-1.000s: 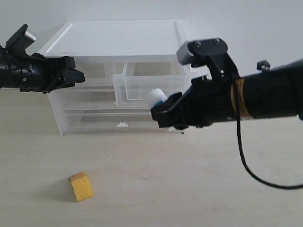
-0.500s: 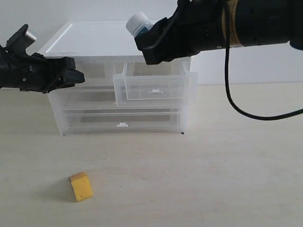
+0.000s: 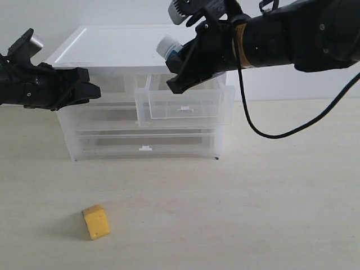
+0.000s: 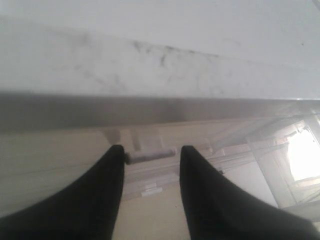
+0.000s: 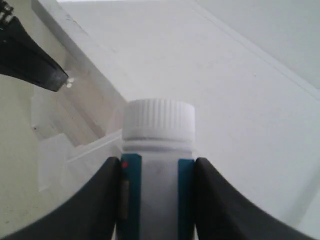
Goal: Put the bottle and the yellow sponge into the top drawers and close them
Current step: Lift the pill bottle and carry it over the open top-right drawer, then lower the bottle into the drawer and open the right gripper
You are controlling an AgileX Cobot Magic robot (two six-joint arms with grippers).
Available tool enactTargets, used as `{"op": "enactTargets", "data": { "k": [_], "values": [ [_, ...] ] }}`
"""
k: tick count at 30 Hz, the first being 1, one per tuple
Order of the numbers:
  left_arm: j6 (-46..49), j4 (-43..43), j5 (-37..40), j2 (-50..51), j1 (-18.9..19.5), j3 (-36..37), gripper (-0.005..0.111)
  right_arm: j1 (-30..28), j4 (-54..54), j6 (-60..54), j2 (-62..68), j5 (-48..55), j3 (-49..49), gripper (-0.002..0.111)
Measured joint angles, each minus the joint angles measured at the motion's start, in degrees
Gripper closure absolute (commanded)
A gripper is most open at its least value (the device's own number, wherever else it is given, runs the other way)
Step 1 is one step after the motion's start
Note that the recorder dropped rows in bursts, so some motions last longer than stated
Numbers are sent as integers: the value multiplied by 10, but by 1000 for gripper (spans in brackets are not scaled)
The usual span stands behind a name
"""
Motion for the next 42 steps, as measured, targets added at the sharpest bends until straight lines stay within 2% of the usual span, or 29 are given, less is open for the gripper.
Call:
{"op": "enactTargets", "data": {
  "k": [7, 15, 17, 21, 23, 38, 40, 42],
  "values": [
    [0, 0, 0, 0, 0, -1, 72, 0, 0, -2, 23, 69, -1, 108],
    [0, 0, 0, 0, 0, -1, 72, 0, 0, -2, 23, 59, -7, 107],
    [0, 0, 0, 0, 0, -1, 72, 0, 1, -2, 23, 56, -8, 97],
    [0, 0, 0, 0, 0, -1, 72, 0, 2, 7, 23, 62, -8, 63],
    [0, 0, 0, 0, 0, -1, 72, 0, 3, 15, 23, 66, -8, 55],
    [0, 0, 1, 0, 0, -1, 72, 0, 4, 94, 23, 75, -8, 54],
    [0, 0, 1, 0, 0, -1, 72, 0, 4, 113, 22, 71, -8, 58],
    [0, 0, 1, 0, 0, -1, 72, 0, 6, 133, 21, 68, -8, 67]
  ]
}}
